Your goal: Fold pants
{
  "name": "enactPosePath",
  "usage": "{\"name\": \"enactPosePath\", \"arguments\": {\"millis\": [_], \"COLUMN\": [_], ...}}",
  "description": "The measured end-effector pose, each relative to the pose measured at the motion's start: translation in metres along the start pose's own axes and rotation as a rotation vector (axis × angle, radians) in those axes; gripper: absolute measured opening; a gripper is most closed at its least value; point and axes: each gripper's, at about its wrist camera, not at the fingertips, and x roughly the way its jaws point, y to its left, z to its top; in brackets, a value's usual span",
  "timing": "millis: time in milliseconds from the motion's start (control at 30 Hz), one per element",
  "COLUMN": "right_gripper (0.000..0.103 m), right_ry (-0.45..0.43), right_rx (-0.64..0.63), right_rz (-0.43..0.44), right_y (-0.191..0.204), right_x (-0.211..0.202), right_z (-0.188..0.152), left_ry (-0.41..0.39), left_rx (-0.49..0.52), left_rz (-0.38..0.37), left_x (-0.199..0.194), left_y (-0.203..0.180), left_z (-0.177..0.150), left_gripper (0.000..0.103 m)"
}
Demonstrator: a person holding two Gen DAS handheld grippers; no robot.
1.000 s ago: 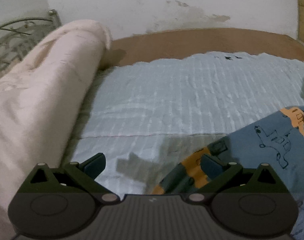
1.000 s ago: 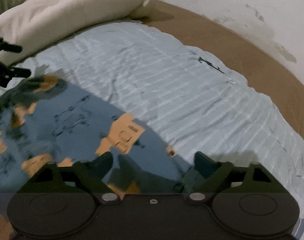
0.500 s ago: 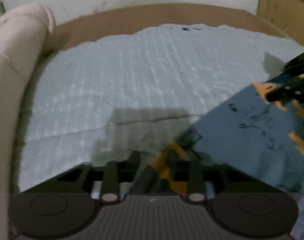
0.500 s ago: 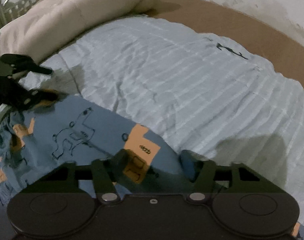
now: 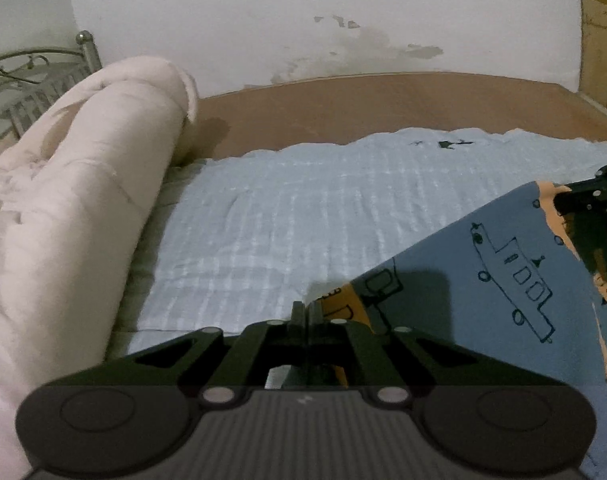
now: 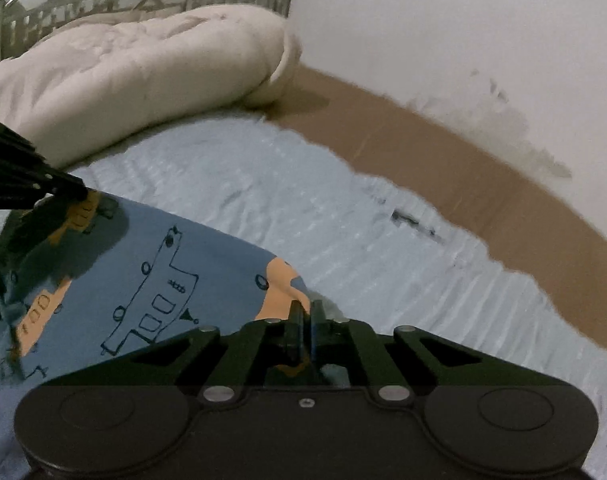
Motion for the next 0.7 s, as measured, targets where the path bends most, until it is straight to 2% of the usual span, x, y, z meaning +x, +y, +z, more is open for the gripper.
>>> {"name": "enactPosePath", "arguments": {"millis": [100, 200, 367, 467, 567, 700], "right_gripper": [0.002, 0.001, 0.001, 0.001, 0.001, 0.001], "right_ry": [-0.015, -0.050, -0.146, -0.157, -0.161, -0.167], "right_rx": [-0.024, -0.039, -0.076, -0.073, -0.064, -0.041], "right_rz": [-0.026, -0.037, -0.050, -0.035, -0.041, -0.050], "right_y": [0.010, 0.015, 0.031, 0.043, 0.059, 0.088], "right_x": [0.004, -0.007, -0.063, -0.104, -0.144, -0.189], "right_z": [-0.002, -0.008, -0.024, -0.042, -0.066, -0.100], "left_ry": [-0.019, -0.080, -0.170, -0.212, -0.243, -0.245], "left_rx": [-0.009, -0.012, 0.011, 0.048, 0.080, 0.084], "left_rz": [-0.007, -0.027, -0.050, -0.064, -0.069, -0.068], "left_x": [-0.007, -0.034, -0.084, -0.119, -0.152, -0.183], "left_y": [0.001, 0.007, 0.006, -0.002, -0.014, -0.031], "left_z": [-0.004, -0.010, -0.018, -0.030, -0.052, -0.090], "left_gripper": [0.000, 0.000, 0.000, 0.000, 0.000, 0.000]}}
